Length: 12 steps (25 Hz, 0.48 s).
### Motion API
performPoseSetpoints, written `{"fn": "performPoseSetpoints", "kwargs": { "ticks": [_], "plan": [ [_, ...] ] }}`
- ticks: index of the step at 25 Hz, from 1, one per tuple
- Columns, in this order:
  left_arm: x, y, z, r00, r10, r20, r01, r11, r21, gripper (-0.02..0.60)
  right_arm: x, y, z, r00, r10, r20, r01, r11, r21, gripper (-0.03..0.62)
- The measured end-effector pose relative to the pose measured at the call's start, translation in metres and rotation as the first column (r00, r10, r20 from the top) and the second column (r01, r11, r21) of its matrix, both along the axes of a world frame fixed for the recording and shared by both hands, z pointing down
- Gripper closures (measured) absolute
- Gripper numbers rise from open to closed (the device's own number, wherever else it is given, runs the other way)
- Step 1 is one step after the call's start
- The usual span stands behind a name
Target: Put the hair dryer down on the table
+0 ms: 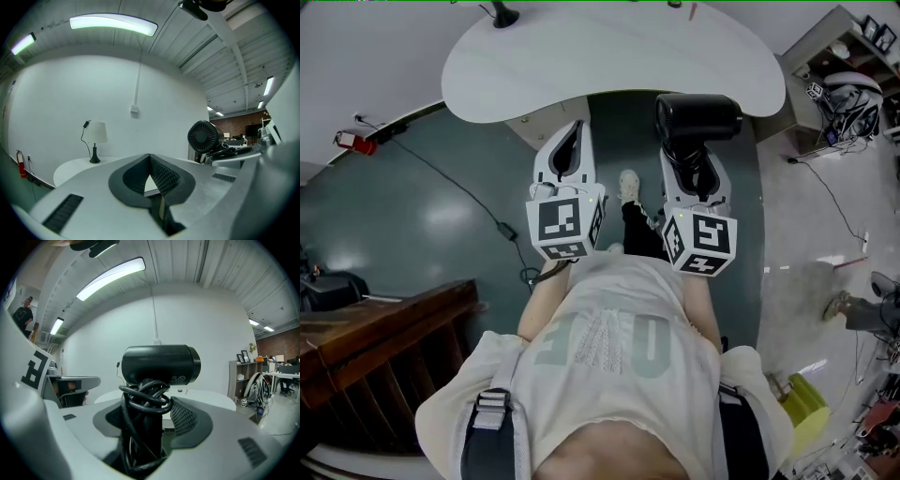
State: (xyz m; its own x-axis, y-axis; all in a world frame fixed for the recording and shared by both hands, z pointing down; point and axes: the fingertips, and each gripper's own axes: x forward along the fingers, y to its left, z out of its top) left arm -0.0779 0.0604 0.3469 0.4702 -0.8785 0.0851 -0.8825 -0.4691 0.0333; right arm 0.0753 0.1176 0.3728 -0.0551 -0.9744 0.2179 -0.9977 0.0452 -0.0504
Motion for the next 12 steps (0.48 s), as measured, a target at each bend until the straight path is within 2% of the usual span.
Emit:
{"fn": "performPoseSetpoints", "kwargs": {
  "ticks": [7, 12],
  "plan": [
    [-0.001, -0.062, -0.008, 0.998, -0.054, -0.010, 0.055, 0.998, 0.035, 0.575, 0.003, -0.068, 0.003, 0.999, -0.043, 0.001, 0.043, 0.999, 0.009, 0.338],
    [0.017, -0.120, -0.019, 0.997, -0.080, -0.008, 0.081, 0.996, 0.037, 0.575, 0.024, -0.131, -0.001, 0.998, -0.061, 0.015, 0.061, 0.998, -0.002, 0.339]
  ]
}}
